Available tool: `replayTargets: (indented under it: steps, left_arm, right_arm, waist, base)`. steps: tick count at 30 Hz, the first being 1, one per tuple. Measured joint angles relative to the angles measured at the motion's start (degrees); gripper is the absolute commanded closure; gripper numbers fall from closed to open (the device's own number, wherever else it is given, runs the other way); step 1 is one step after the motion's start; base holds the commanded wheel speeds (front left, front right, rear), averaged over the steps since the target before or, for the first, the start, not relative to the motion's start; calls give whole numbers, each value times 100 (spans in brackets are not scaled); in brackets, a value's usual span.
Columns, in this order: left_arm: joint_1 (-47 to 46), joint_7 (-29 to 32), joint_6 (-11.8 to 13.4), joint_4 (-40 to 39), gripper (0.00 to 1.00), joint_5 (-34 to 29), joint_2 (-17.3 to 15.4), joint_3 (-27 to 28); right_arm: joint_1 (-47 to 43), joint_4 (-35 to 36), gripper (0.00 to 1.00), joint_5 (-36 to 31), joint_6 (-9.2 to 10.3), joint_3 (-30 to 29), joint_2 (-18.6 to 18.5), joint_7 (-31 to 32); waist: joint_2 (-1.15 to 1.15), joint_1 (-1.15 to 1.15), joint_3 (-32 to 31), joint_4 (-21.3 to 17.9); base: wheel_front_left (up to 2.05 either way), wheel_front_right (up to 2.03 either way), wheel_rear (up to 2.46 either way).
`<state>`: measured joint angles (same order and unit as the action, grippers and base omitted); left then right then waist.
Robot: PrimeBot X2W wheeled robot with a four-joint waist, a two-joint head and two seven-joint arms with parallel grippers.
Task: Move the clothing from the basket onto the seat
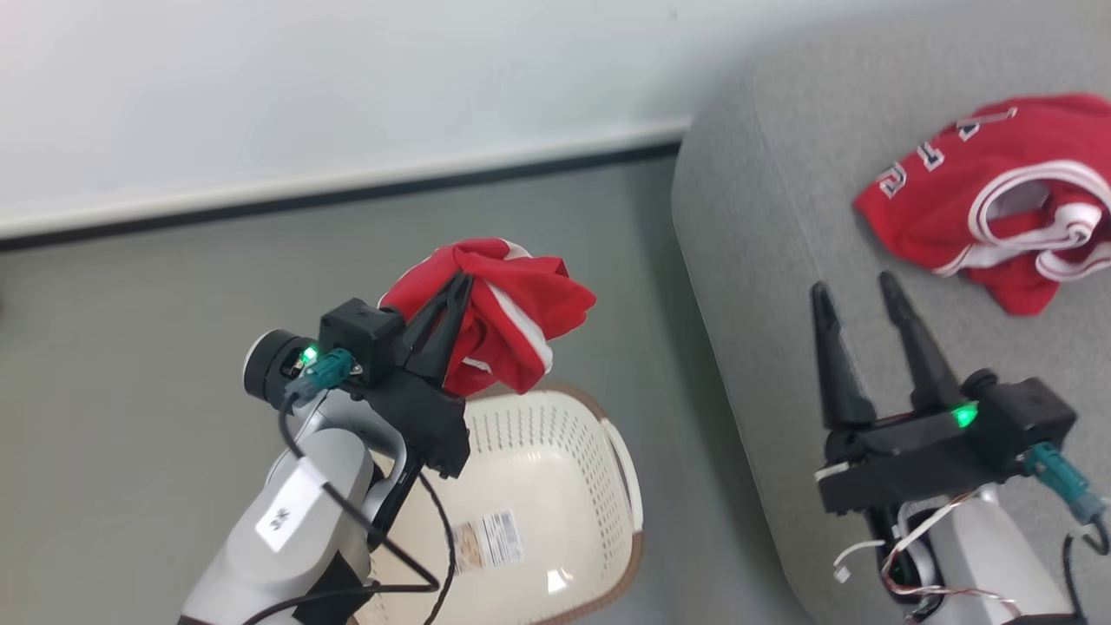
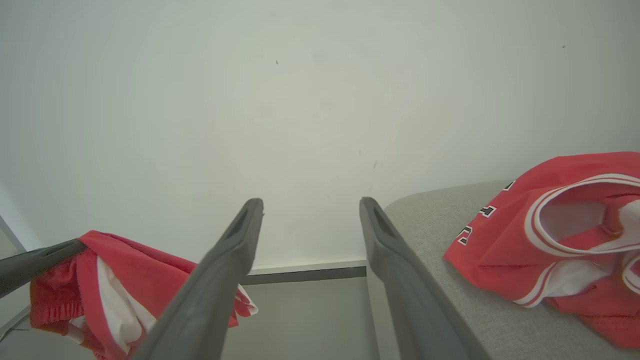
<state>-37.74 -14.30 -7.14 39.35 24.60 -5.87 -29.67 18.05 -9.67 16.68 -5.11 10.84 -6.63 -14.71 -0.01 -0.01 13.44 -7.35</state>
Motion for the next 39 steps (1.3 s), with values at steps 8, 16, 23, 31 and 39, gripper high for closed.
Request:
replayTargets:
  steps: [8, 16, 23, 31, 39]
  left_arm:
    - [123, -1, -1, -811, 100, 268, -24, 204]
    - [269, -2, -2, -1417, 100, 312, -25, 231]
    - [375, -2, -1, -1753, 100, 315, -32, 223]
    - [388, 66, 9, -1961, 100, 315, -32, 179]
    - [389, 175, 42, -2114, 100, 315, -5, 100]
  right_arm:
    - [-320, -120, 0, 73, -96, 249, 49, 0]
    - [-645, 14, 0, 146, -153, 583, 78, 0]
    - [-703, 198, 0, 154, -191, 1066, 118, 0]
    - [-278, 256, 0, 211, -196, 1816, 163, 0]
    - [420, 90, 0, 303, -197, 2418, 163, 0]
  waist:
    - [0, 0, -681, 118]
    - [-1, 0, -1159, 150]
    - [0, 0, -1265, 129]
    - [0, 1, -1249, 130]
    - [1, 1, -1212, 186]
  base:
    - [0, 0, 0]
    - [0, 0, 0]
    - [0, 0, 0]
    - [0, 0, 0]
    - [0, 0, 0]
